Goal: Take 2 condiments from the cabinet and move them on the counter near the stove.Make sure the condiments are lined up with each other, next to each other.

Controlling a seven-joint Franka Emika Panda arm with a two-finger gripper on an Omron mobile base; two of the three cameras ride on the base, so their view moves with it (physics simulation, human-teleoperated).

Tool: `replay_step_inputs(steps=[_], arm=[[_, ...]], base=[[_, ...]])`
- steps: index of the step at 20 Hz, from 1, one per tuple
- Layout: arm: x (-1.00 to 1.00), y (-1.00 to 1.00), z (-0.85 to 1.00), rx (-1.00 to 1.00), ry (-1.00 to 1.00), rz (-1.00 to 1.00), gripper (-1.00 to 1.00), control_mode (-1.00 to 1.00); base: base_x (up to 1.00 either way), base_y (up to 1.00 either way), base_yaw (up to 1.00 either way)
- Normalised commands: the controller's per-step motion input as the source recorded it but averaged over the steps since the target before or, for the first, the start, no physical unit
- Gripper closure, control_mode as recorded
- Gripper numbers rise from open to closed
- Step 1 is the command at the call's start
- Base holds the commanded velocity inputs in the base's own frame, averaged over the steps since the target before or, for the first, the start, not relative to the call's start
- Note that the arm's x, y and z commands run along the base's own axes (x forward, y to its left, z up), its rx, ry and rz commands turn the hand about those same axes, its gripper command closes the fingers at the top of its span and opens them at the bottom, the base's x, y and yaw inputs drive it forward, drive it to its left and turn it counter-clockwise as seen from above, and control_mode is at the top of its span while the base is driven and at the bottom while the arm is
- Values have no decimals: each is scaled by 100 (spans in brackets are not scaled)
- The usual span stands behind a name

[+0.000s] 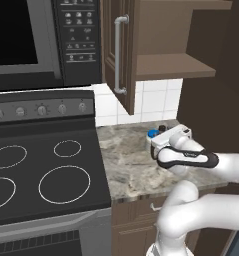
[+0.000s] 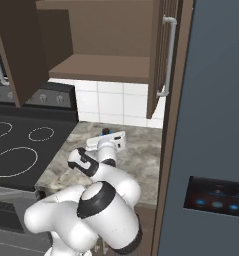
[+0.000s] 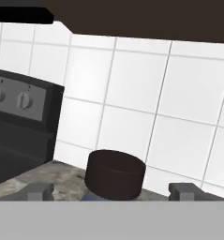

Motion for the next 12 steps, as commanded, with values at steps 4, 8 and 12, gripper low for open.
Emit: replay_step_inputs(steps=[4,8,12], arm=[[-62,-12,40,0,7,-2,-100,-100],[-100,-28,38,0,8,-1,-100,-100],[-100,-26,62,0,7,0,-100,-100]], base=[[0,0,0],[0,0,0],[0,0,0]])
